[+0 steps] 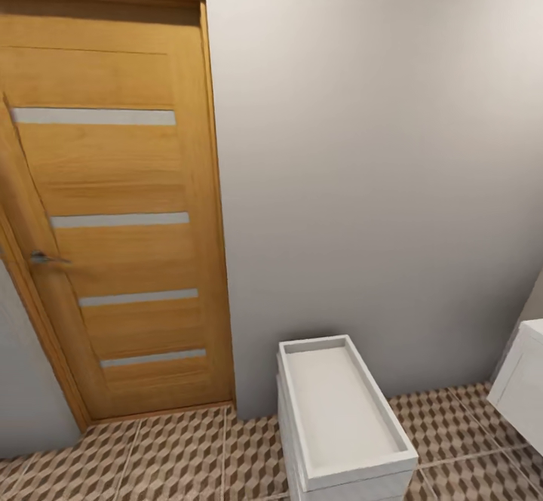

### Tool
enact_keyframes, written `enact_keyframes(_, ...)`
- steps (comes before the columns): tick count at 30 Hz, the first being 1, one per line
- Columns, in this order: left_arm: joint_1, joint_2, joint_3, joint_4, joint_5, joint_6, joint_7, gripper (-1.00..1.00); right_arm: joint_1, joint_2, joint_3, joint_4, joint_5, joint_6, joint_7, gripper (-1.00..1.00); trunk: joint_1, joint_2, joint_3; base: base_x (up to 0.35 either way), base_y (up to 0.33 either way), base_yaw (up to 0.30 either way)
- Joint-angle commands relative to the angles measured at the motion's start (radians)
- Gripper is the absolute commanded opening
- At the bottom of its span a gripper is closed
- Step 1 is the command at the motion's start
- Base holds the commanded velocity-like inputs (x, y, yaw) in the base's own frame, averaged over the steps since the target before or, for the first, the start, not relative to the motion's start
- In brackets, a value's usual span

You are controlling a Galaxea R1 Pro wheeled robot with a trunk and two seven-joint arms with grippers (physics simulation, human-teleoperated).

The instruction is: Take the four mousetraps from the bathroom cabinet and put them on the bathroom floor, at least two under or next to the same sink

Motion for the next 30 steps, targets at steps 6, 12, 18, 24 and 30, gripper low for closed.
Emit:
enact_keyframes(6, -0.001, 0.004, -0.008, -0.001, 0.01, 0.005, 0.004, 1.0, -0.002, 0.0, -0.002, 0.003, 0.005, -0.003, 0.002, 1.0, 0.0, -0.002, -0.002, 0.0, 0.0, 0.29)
enact_keyframes(12, -0.001, 0.004, -0.008, 0.0, 0.011, 0.006, 0.004, 1.0, -0.002, -0.001, -0.002, 0.003, 0.005, -0.002, 0.002, 1.0, 0.0, -0.002, -0.002, 0.0, 0.0, 0.29)
enact_keyframes(18, -0.001, 0.004, -0.008, 0.0, 0.011, 0.012, 0.004, 1.0, -0.002, -0.001, -0.002, 0.003, 0.005, -0.002, 0.002, 1.0, 0.0, -0.002, -0.002, 0.0, 0.0, 0.29)
enact_keyframes(24, -0.001, 0.004, -0.006, -0.001, 0.011, 0.047, 0.004, 1.0, -0.002, -0.001, -0.002, 0.003, 0.005, -0.002, 0.002, 1.0, 0.0, -0.002, -0.002, 0.0, 0.0, 0.29)
enact_keyframes(30, -0.001, 0.004, -0.005, -0.002, 0.011, 0.104, 0.004, 1.0, -0.002, -0.001, -0.002, 0.003, 0.005, -0.002, 0.002, 1.0, 0.0, -0.002, -0.002, 0.0, 0.0, 0.29)
